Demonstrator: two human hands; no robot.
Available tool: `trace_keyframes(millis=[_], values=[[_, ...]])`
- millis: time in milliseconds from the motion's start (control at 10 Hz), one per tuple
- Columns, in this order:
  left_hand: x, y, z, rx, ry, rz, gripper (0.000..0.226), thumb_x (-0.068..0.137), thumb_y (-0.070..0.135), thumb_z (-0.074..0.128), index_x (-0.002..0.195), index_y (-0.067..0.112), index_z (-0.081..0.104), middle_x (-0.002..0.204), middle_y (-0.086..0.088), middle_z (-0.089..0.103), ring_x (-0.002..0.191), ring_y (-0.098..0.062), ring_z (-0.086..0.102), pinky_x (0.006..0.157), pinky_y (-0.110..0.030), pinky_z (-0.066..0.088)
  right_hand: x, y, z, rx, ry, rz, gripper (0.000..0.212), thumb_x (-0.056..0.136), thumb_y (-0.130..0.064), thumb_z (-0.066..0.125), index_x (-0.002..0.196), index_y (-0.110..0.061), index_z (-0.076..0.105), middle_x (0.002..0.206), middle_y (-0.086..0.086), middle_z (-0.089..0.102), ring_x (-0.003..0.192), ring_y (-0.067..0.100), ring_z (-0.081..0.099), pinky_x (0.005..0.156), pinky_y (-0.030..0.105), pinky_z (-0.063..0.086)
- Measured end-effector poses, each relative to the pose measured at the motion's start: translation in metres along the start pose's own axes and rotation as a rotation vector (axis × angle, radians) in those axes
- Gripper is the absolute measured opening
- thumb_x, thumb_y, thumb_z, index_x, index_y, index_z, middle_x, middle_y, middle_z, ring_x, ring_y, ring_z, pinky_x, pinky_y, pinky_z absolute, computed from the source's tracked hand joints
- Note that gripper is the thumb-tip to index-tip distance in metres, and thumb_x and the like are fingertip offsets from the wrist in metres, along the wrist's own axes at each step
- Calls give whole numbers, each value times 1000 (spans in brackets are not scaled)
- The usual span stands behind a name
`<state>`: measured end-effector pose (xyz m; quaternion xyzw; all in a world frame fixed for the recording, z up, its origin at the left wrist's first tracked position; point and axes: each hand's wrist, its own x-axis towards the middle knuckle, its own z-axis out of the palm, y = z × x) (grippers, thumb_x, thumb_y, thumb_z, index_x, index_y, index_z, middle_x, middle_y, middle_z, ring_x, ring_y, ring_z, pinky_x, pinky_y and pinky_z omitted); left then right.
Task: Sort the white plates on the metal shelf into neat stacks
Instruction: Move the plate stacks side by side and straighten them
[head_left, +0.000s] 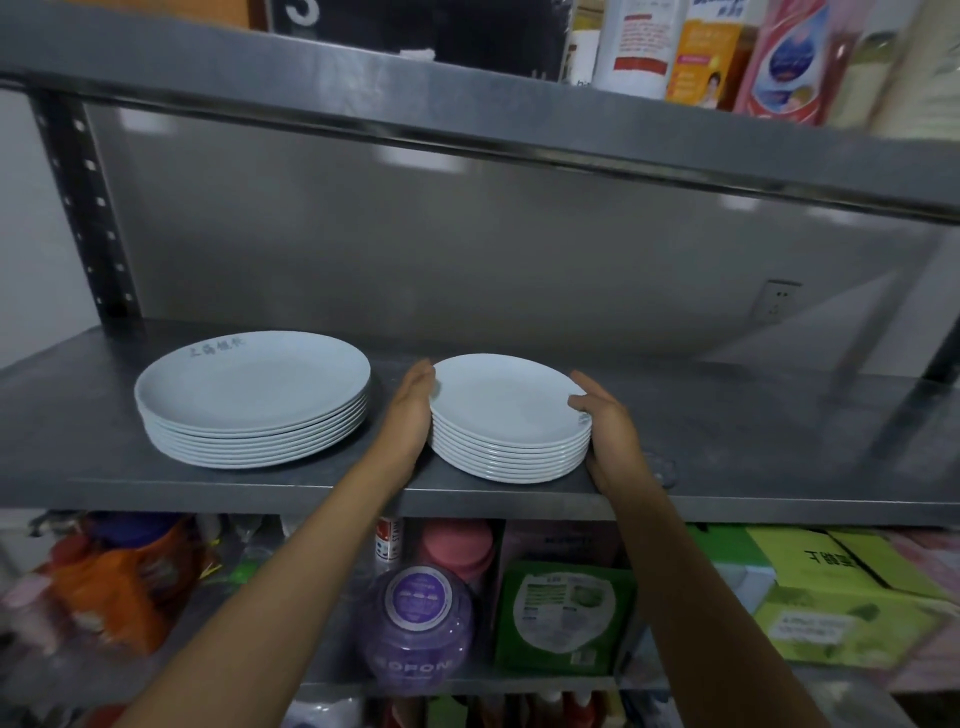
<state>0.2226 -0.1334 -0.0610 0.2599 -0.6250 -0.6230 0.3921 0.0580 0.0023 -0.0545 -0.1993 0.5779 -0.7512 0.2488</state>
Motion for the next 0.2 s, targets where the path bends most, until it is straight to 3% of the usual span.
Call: trace_keyframes(millis=[100,200], values=[[-15,9,-3,147,-13,84,49,103,36,30,149,21,27,152,8,29,132,0,26,106,-19,16,-11,-15,3,-41,-2,-63,46,93,-16,55,138,-11,49,136,3,55,117,20,57,100,35,47],[-36,16,-6,306,14,274,54,101,42,29,151,26,16,158,10,13,142,-1,9,112,-22,8,-39,-27,20,-198,46,-296,48,89,-19,62,136,-25,52,140,1,52,125,16,51,99,39,48]])
